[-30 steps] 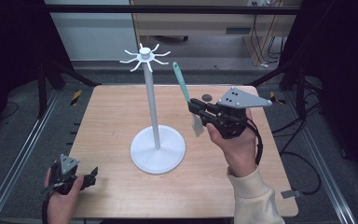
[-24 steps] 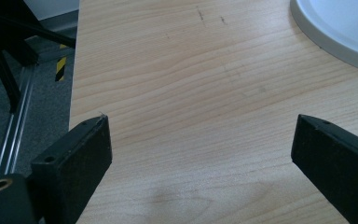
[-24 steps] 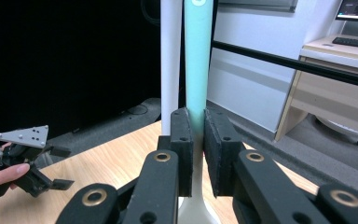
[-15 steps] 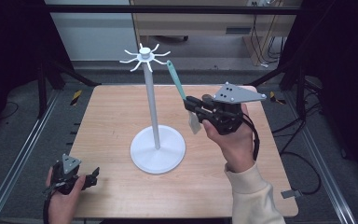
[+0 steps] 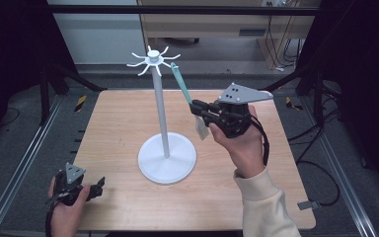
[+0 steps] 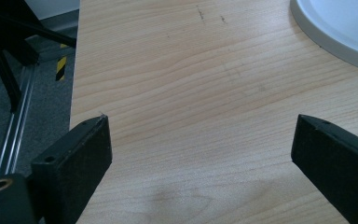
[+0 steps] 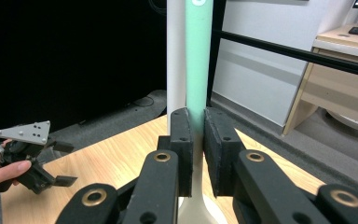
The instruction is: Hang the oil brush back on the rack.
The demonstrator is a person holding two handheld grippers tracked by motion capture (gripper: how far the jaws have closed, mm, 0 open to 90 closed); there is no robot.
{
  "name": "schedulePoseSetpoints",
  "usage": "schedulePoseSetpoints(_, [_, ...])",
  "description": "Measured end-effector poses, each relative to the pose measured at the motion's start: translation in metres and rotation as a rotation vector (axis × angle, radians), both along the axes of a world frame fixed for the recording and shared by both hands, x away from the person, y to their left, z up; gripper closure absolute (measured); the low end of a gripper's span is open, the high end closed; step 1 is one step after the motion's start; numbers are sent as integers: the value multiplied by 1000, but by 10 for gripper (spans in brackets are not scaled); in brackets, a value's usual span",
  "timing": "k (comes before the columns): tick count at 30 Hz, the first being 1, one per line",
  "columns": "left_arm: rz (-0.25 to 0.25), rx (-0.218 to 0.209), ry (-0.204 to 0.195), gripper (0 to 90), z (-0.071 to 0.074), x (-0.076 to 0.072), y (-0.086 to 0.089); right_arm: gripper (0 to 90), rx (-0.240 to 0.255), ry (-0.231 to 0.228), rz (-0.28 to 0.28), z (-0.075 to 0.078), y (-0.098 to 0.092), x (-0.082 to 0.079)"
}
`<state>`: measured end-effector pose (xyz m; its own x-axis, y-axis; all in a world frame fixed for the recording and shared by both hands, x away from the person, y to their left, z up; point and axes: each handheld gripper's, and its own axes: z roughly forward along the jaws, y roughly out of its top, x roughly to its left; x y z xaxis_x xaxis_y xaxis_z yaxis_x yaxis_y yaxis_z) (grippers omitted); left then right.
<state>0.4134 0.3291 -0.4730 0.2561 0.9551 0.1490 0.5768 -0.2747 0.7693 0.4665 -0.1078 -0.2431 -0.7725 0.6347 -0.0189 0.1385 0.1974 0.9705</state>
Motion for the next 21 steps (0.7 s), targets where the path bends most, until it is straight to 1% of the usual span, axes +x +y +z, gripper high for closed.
schedulePoseSetpoints(9, [0, -5, 3, 47, 0, 0, 0, 826, -3, 3, 8, -4, 9, 5])
schedulePoseSetpoints(13, [-3, -1, 5, 47, 0, 0, 0, 826, 4, 8, 9, -6, 12, 8])
schedulePoseSetpoints(17, [-5, -1, 8, 47, 0, 0, 0, 826, 15, 5, 8, -9, 14, 9])
schedulePoseSetpoints(21, [-3, -5, 4, 47, 0, -1, 0, 826, 38, -1, 14, -13, 16, 11])
